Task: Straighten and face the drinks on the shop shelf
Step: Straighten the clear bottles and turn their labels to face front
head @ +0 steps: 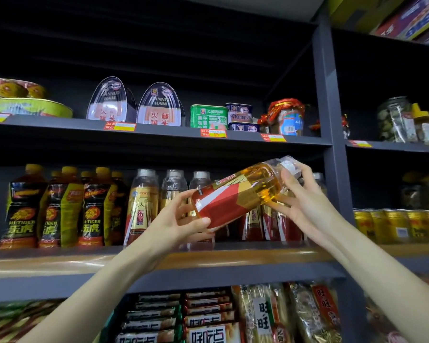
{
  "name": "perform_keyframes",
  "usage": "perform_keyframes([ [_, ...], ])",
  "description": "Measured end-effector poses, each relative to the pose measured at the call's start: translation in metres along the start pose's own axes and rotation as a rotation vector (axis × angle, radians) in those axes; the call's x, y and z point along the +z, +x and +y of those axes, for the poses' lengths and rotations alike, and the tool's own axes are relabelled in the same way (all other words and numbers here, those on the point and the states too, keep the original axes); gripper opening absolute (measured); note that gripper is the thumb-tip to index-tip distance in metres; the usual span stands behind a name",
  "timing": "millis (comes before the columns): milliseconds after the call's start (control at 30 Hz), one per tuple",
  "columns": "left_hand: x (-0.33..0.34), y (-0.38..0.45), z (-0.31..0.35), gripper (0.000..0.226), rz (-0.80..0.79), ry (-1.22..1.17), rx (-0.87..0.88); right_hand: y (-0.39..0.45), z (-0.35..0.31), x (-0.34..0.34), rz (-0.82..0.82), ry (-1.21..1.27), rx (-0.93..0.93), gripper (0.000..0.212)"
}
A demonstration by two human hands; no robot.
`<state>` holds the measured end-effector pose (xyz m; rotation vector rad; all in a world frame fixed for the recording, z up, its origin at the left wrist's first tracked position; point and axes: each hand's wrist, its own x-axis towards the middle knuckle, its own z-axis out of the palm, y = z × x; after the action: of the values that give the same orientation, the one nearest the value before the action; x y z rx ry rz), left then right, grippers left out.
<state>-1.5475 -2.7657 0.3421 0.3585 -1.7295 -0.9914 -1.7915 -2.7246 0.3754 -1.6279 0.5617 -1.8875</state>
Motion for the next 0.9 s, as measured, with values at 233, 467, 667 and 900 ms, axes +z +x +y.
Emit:
perform_keyframes([
  [233, 0.034, -0.001, -0.028, 0.075, -0.023, 0.423, 0.197, -0.012, -0.014, -0.007, -0.022, -0.094, -0.031, 0.059],
  [467, 0.150, 0.000, -0.059, 0.074, 0.025, 0.405, 0.351, -0.066, -0.056, -0.083, 0.184, -0.385, 0.122, 0.062],
  [667, 0.301, -0.008, -0.088, 0.076, -0.206, 0.332, 0.258, -0.147, -0.104, -0.205, 0.380, -0.494, 0.276, 0.093],
  [900, 0.522, -0.038, -0.172, 0.072, -0.561, 0.113, -0.035, -0.262, -0.144, -0.391, 0.564, -0.702, 0.535, 0.071],
])
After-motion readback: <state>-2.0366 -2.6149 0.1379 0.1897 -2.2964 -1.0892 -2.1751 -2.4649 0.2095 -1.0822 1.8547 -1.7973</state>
